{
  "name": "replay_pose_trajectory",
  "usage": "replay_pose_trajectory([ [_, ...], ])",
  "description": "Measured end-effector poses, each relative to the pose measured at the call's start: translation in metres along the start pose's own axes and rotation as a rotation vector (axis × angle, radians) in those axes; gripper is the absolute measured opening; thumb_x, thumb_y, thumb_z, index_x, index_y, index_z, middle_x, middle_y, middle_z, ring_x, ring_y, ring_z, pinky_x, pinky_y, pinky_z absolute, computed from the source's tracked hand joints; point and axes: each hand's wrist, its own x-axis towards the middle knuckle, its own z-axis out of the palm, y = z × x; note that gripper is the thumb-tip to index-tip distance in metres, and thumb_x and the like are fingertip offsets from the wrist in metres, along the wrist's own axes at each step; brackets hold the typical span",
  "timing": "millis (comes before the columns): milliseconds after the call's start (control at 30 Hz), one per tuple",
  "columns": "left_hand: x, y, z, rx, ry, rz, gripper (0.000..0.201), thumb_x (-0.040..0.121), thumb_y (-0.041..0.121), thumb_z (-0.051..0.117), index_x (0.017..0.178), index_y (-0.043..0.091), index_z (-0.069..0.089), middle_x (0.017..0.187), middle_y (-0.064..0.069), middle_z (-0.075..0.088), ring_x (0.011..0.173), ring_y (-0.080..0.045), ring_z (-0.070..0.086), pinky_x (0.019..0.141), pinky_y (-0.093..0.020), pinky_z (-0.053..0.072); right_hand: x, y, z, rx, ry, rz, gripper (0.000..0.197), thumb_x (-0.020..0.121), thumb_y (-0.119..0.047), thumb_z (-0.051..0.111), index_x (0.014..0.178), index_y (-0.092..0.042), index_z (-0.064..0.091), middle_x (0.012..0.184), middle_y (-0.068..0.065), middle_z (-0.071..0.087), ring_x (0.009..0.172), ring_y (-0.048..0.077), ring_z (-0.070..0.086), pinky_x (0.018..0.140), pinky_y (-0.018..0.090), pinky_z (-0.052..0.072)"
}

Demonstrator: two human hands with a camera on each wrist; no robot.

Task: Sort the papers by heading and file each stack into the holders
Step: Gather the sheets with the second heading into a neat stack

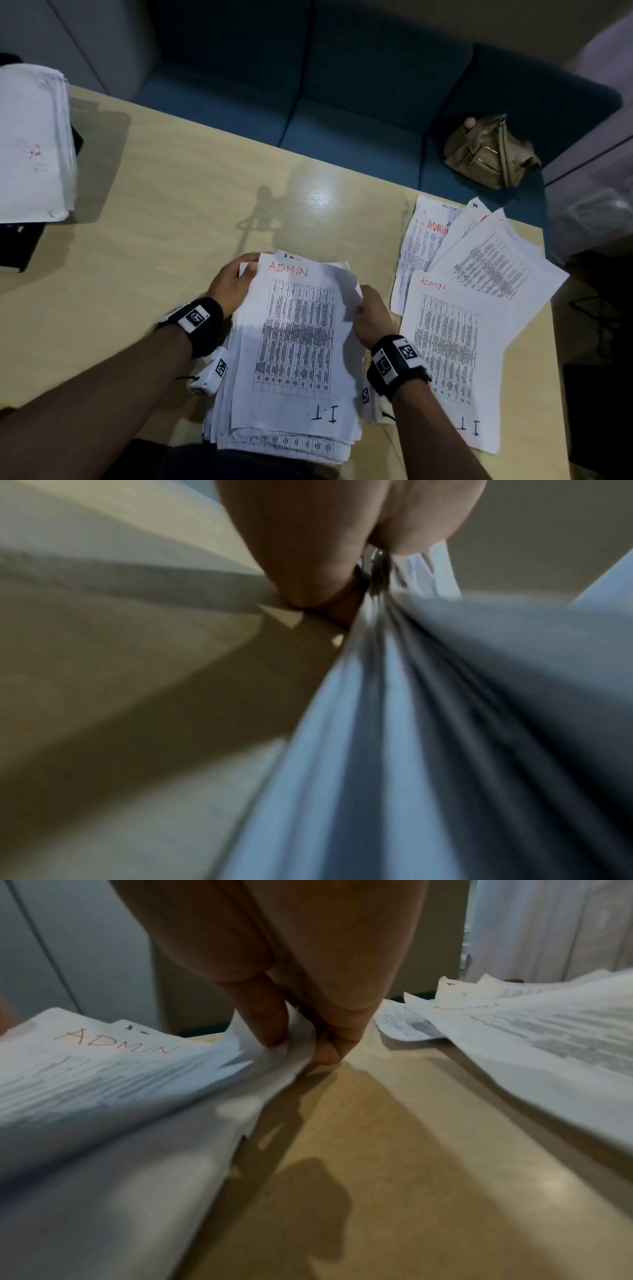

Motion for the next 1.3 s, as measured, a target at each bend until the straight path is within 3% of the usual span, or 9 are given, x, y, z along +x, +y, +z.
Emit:
replay_pose_trajectory([
  [167, 0.002, -0.002, -0.001, 0.003, 0.018, 0.088, 0.042, 0.084, 0.075, 0.034, 0.101, 0.045, 0.06, 0.095, 0.029, 0.069, 0.09, 0.006, 0.062, 0.077, -0.015, 0.045, -0.001, 0.004, 0.007, -0.007, 0.016, -0.005, 0.036, 0.09, 0.002, 0.04, 0.125, -0.007, 0.042, 0.09, 0.012, 0.06, 0.079, 0.026, 0.057, 0.065, 0.034, 0.045],
  [233, 0.001, -0.001, 0.001, -0.023, 0.005, 0.09, 0.035, 0.095, 0.059, 0.034, 0.103, 0.039, 0.061, 0.108, 0.013, 0.068, 0.103, -0.005, 0.061, 0.087, -0.023, 0.045, 0.001, 0.001, 0.011, -0.036, 0.019, -0.025, 0.034, 0.091, -0.002, 0.042, 0.125, -0.008, 0.044, 0.096, 0.015, 0.063, 0.086, 0.03, 0.061, 0.074, 0.04, 0.051],
  [367, -0.001, -0.002, -0.001, -0.127, -0.022, 0.059, 0.084, 0.074, 0.087, 0.024, 0.125, 0.029, 0.059, 0.132, 0.008, 0.058, 0.122, -0.009, 0.051, 0.101, -0.03, 0.038, 0.008, -0.005, 0.014, -0.117, -0.038, -0.046, 0.031, 0.087, -0.001, 0.043, 0.117, -0.005, 0.049, 0.107, 0.021, 0.059, 0.096, 0.036, 0.058, 0.074, 0.036, 0.045],
  [600, -0.003, 0.005, 0.006, -0.478, -0.063, -0.195, 0.029, 0.078, 0.015, 0.064, 0.107, 0.017, 0.068, 0.103, -0.018, 0.068, 0.091, -0.035, 0.061, 0.08, -0.045, 0.047, 0.009, -0.021, 0.014, 0.275, 0.083, 0.013, 0.054, 0.085, -0.018, 0.068, 0.133, -0.017, 0.042, 0.112, 0.004, 0.058, 0.103, 0.024, 0.06, 0.083, 0.025, 0.044],
  [700, -0.004, 0.004, 0.005, -0.493, -0.071, -0.214, 0.04, 0.065, 0.028, 0.071, 0.104, 0.021, 0.068, 0.105, -0.013, 0.067, 0.092, -0.033, 0.062, 0.081, -0.045, 0.047, 0.013, -0.023, 0.018, 0.338, 0.138, 0.028, 0.053, 0.085, -0.013, 0.068, 0.132, -0.016, 0.045, 0.11, 0.006, 0.06, 0.097, 0.022, 0.06, 0.08, 0.022, 0.046],
  [800, 0.001, -0.001, 0.004, -0.25, -0.023, -0.124, 0.019, 0.091, 0.021, 0.059, 0.105, 0.031, 0.067, 0.115, -0.003, 0.069, 0.104, -0.028, 0.065, 0.093, -0.044, 0.05, 0.019, -0.022, 0.017, 0.419, 0.24, 0.085, 0.039, 0.088, -0.014, 0.063, 0.125, -0.016, 0.051, 0.101, 0.002, 0.064, 0.091, 0.02, 0.063, 0.069, 0.02, 0.046],
  [1000, -0.007, 0.005, 0.006, -0.396, -0.09, -0.041, 0.076, 0.071, 0.078, 0.055, 0.125, 0.025, 0.054, 0.132, -0.008, 0.058, 0.12, -0.026, 0.056, 0.101, -0.046, 0.045, 0.023, -0.024, 0.028, 0.107, 0.297, 0.049, 0.069, 0.088, -0.029, 0.063, 0.145, -0.012, 0.028, 0.143, 0.011, 0.034, 0.132, 0.029, 0.032, 0.107, 0.04, 0.033],
  [1100, -0.011, 0.012, 0.01, -0.152, -0.086, 0.029, 0.026, 0.087, 0.049, 0.06, 0.111, 0.056, 0.054, 0.128, 0.01, 0.058, 0.123, -0.017, 0.051, 0.104, -0.04, 0.038, 0.024, -0.028, 0.029, -0.075, 0.209, 0.019, 0.084, 0.088, -0.036, 0.062, 0.15, -0.026, 0.006, 0.149, 0.008, 0.022, 0.132, 0.031, 0.03, 0.099, 0.049, 0.041],
  [1300, -0.006, 0.009, 0.017, -0.006, -0.115, 0.107, 0.053, 0.09, 0.0, 0.057, 0.123, 0.041, 0.053, 0.121, 0.017, 0.054, 0.084, 0.014, 0.054, 0.066, 0.004, 0.038, 0.029, -0.021, 0.019, -0.367, 0.147, -0.111, 0.085, 0.093, -0.039, 0.052, 0.147, -0.042, -0.014, 0.159, 0.003, -0.01, 0.136, 0.036, 0.025, 0.097, 0.056, 0.042],
])
